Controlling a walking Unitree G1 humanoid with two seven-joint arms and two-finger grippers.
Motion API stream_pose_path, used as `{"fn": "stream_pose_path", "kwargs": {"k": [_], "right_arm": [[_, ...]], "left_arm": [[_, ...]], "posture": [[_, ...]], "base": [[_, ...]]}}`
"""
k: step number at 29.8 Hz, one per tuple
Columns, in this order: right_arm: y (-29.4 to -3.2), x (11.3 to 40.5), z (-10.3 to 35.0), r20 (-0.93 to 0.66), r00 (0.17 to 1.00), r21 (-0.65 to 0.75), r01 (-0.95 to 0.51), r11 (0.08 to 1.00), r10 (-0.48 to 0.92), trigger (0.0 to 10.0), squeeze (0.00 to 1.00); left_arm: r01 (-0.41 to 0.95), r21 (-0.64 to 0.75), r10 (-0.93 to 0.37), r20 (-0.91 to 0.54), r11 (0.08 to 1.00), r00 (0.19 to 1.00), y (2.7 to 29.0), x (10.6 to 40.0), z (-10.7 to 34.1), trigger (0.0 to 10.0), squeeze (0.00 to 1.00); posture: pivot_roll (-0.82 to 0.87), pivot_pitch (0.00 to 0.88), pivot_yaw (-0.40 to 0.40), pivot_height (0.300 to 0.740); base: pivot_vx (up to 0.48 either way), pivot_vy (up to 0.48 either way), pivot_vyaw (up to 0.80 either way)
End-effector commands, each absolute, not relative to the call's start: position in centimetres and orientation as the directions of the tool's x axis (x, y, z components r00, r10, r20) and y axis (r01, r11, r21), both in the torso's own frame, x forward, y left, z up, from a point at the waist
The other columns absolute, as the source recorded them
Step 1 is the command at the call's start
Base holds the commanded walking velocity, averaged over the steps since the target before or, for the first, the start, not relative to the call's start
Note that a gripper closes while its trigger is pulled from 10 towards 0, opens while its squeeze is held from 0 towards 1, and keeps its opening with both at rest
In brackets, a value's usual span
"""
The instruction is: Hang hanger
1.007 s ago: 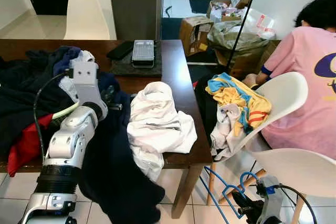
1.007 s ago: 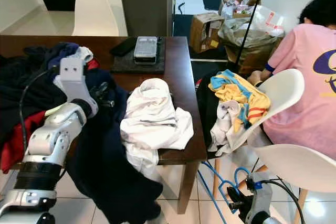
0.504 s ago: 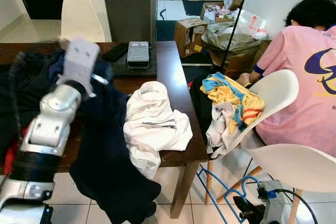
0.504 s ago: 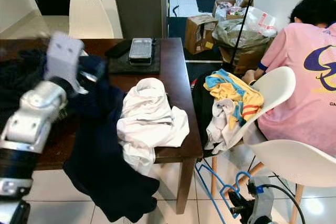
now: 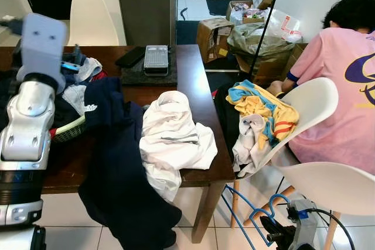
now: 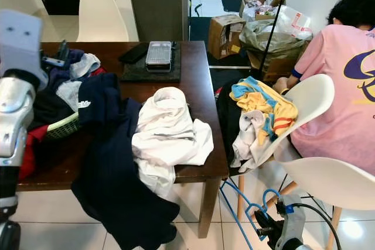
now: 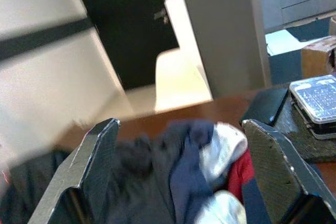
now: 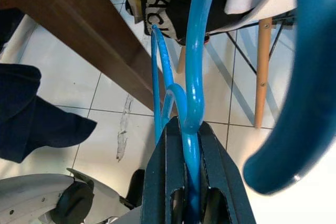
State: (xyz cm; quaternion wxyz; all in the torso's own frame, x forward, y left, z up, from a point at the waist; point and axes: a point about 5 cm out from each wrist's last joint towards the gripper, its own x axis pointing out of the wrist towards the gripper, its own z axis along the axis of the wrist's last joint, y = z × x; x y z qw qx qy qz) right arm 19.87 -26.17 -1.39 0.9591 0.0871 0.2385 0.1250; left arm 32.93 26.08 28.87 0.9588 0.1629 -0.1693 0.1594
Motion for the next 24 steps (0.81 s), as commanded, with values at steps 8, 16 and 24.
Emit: {"fn": "stream_pose_path", "kwargs": {"k": [8,16,24], "right_arm": [[-26.2,20.0,-1.4,-0.437,0.858,0.224,-0.188,0.956,0.271,10.0,0.00],[-26.2,20.1,-1.4,-0.435,0.859,0.223,-0.186,0.957,0.269,10.0,0.00],[-26.2,20.2,-1.4,-0.431,0.861,0.223,-0.187,0.957,0.269,10.0,0.00]], "left_arm": [[-0.342,0.176,0.288,0.275,0.923,0.917,26.5,33.7,26.3,10.0,0.00],[-0.302,0.157,0.249,0.287,0.940,0.925,25.5,34.0,26.4,10.0,0.00],[-0.225,0.204,0.161,0.286,0.953,0.944,23.9,33.8,26.1,10.0,0.00]], "posture": [[0.01,0.121,-0.011,0.740],[0.01,0.121,-0.010,0.740],[0.01,0.119,-0.009,0.740]], "base": [[0.000,0.442,0.00],[0.000,0.423,0.00],[0.000,-0.133,0.00]]}}
